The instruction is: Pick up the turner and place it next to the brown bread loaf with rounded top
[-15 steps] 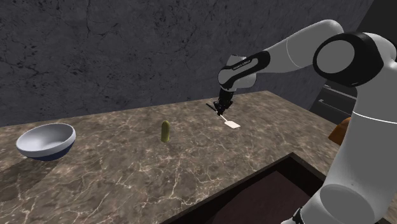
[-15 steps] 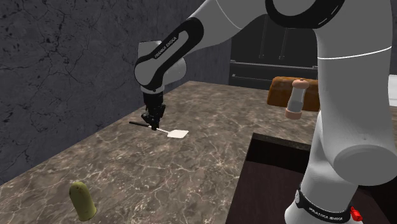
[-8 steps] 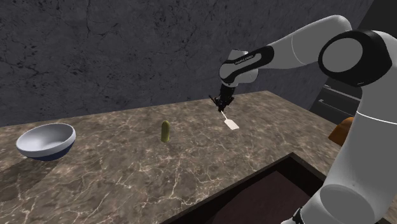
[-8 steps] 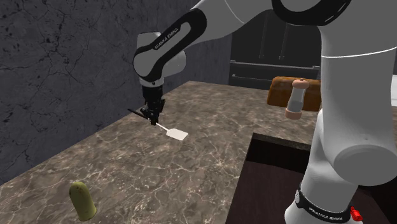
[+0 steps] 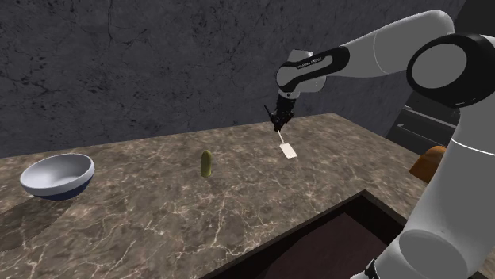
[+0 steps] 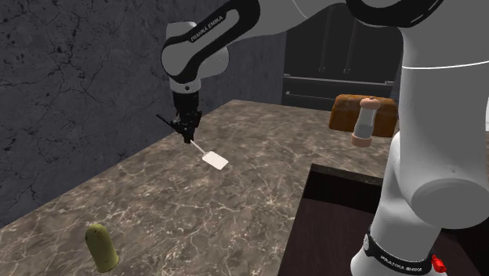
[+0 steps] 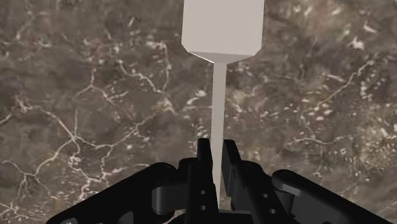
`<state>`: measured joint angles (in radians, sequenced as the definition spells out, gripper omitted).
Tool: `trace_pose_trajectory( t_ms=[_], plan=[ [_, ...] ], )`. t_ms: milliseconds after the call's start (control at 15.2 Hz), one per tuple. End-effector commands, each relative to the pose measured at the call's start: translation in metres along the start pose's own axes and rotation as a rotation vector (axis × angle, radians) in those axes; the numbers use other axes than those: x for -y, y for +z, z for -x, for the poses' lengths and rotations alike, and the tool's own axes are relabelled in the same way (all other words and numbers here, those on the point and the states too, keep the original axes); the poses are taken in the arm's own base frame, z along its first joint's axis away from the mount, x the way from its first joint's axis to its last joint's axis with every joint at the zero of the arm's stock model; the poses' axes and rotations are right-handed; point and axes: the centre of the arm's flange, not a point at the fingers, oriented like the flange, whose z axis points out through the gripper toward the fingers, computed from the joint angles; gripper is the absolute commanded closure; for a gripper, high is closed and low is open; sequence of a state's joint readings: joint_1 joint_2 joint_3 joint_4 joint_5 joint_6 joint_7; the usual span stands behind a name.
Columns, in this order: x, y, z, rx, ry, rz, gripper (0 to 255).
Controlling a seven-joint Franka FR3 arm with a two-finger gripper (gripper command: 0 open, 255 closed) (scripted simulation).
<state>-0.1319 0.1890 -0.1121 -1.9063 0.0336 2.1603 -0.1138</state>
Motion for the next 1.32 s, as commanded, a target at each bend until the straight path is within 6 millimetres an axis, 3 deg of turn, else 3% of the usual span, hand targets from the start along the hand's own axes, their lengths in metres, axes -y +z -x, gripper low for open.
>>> trace_pose_trajectory(
  t_ms=[0, 1254],
  plan=[
    [-0.001, -0.011, -0.001, 0.000, 0.000, 0.000, 255],
    [-0.001, -0.111, -0.008, 0.000, 0.000, 0.000, 255]
  ],
)
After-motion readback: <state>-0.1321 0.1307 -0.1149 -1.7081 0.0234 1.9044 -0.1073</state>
